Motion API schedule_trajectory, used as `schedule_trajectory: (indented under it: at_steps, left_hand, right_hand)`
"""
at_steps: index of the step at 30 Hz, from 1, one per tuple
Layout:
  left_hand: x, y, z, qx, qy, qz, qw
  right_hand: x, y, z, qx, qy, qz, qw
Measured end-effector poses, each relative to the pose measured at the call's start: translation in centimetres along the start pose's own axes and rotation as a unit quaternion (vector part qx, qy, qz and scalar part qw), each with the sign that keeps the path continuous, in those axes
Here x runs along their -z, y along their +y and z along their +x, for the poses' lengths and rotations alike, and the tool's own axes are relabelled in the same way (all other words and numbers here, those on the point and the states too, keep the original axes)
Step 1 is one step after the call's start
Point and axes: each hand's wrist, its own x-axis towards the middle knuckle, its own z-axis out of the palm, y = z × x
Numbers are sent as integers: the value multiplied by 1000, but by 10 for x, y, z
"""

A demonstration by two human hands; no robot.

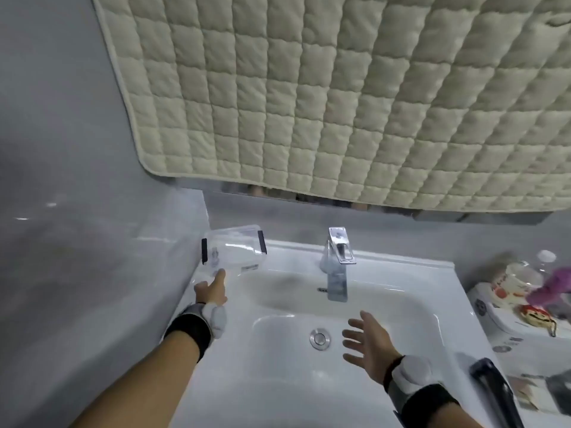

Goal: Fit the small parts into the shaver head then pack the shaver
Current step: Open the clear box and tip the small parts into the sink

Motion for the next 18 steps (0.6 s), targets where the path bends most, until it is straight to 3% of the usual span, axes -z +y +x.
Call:
schedule_trajectory:
  at_steps: [5, 18]
  left_hand:
    - [-4, 21, 34, -12, 12, -72, 997]
    - [4, 15, 30, -16, 14, -11, 1000]
  right_hand:
    - [-2, -1, 21, -36, 18, 6, 999]
    - [8, -3, 39, -58, -22, -5, 998]
